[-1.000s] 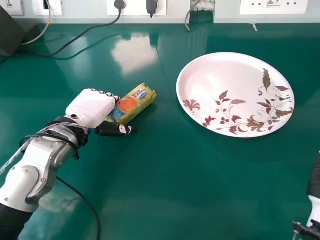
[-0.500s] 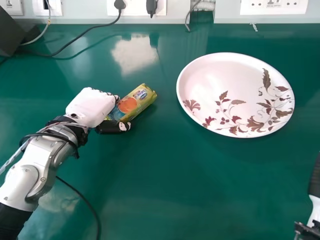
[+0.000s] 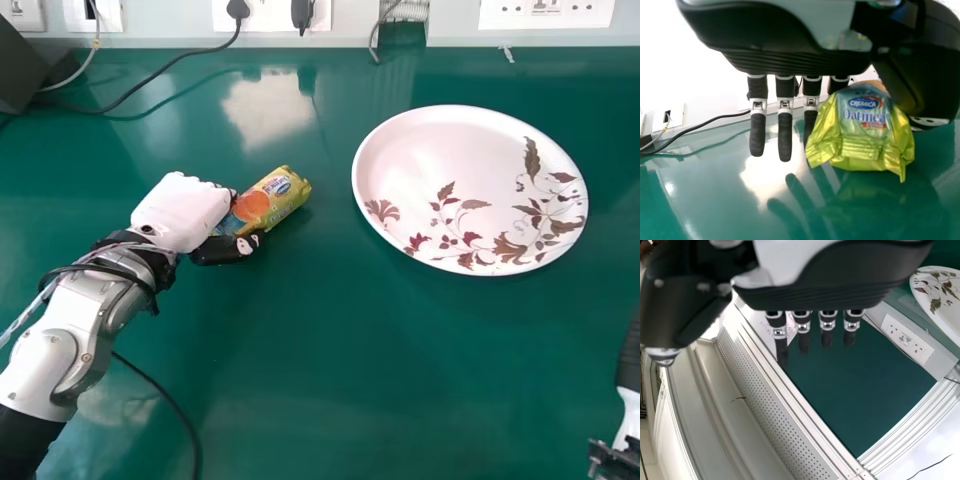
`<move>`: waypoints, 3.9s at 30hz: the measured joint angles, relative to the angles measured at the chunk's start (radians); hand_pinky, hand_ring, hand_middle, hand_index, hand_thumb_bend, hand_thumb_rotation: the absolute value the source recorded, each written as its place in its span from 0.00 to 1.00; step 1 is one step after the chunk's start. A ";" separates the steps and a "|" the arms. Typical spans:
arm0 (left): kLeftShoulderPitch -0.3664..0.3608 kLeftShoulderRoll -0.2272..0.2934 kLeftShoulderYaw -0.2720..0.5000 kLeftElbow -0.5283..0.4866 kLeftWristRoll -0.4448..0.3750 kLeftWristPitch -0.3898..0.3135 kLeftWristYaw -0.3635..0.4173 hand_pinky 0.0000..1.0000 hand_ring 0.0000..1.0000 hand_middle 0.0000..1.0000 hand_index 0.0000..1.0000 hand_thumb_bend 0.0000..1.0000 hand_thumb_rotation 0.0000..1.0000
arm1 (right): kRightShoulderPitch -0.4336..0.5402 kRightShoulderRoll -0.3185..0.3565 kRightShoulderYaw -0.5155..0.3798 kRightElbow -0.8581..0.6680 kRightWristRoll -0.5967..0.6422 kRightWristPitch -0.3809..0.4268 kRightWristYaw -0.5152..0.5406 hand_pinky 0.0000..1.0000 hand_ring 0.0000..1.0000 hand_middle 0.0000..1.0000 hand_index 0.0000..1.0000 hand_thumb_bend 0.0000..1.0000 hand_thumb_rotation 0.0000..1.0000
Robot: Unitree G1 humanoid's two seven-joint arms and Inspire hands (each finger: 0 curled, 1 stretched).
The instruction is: Pick up biscuit and place it in the plate
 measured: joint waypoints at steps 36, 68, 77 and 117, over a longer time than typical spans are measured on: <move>0.003 0.001 0.000 -0.015 0.001 0.004 -0.008 0.28 0.40 0.48 0.52 0.51 0.00 | -0.004 -0.001 -0.033 0.036 0.041 -0.001 0.022 1.00 1.00 1.00 0.87 1.00 0.21; 0.036 0.011 0.039 -0.073 -0.096 0.003 -0.018 0.22 0.40 0.47 0.52 0.51 0.00 | -0.027 -0.007 -0.037 0.036 0.039 -0.002 0.000 0.92 0.97 0.92 0.84 0.89 0.32; 0.040 0.023 0.088 -0.121 -0.156 -0.010 -0.039 0.22 0.40 0.47 0.51 0.51 0.00 | -0.032 -0.009 -0.039 0.036 0.051 0.000 0.000 0.91 0.97 0.92 0.83 0.88 0.33; -0.008 0.042 0.148 -0.243 -0.226 -0.067 -0.073 0.21 0.39 0.46 0.52 0.51 0.00 | -0.031 -0.009 -0.032 0.028 0.063 0.007 0.005 0.80 0.93 0.91 0.82 0.88 0.37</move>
